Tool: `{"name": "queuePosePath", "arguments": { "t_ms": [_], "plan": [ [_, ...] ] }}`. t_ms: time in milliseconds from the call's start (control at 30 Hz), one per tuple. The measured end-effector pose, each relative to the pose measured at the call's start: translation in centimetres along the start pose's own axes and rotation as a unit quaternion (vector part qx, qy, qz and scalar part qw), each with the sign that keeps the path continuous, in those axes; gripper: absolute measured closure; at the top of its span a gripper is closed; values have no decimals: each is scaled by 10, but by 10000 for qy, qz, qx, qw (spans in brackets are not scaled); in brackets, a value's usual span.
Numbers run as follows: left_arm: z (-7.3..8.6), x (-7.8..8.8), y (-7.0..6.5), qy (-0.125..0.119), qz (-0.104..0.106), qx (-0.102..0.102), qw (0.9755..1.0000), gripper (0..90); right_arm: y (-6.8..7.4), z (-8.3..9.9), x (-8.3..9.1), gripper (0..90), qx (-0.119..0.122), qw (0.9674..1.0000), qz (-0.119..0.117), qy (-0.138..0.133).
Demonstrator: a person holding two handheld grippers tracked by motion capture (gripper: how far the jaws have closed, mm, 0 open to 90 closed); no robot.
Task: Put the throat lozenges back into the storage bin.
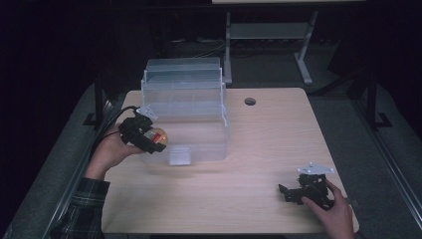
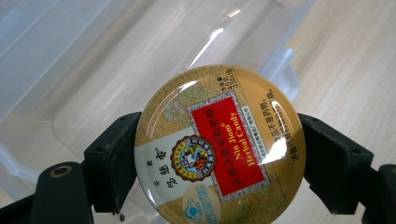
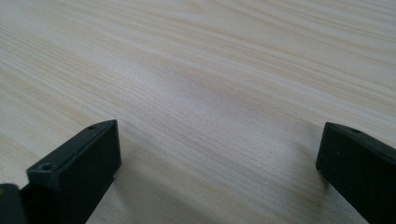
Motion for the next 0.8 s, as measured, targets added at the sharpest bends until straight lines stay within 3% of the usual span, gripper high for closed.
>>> {"name": "queuePosePath", "arguments": {
  "t_ms": [533, 800],
  "plan": [
    [12, 2, 33, 43, -192, 297, 9994, 195, 0, 0, 0, 0, 1, 10000, 0, -1],
    [15, 1, 46, -7, -279, 334, 9991, 194, 0, 0, 0, 0, 1, 10000, 0, -1]
  ]
}}
Point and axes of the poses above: each handheld gripper's, and its own axes: x roughly backward along the jaws, z roughly out of its underside, y roughly to its left, the point moved 10 cm from there along -x, roughly forward along the jaws, and after that the axes turned 4 degrees about z, right-handed, at the moved point
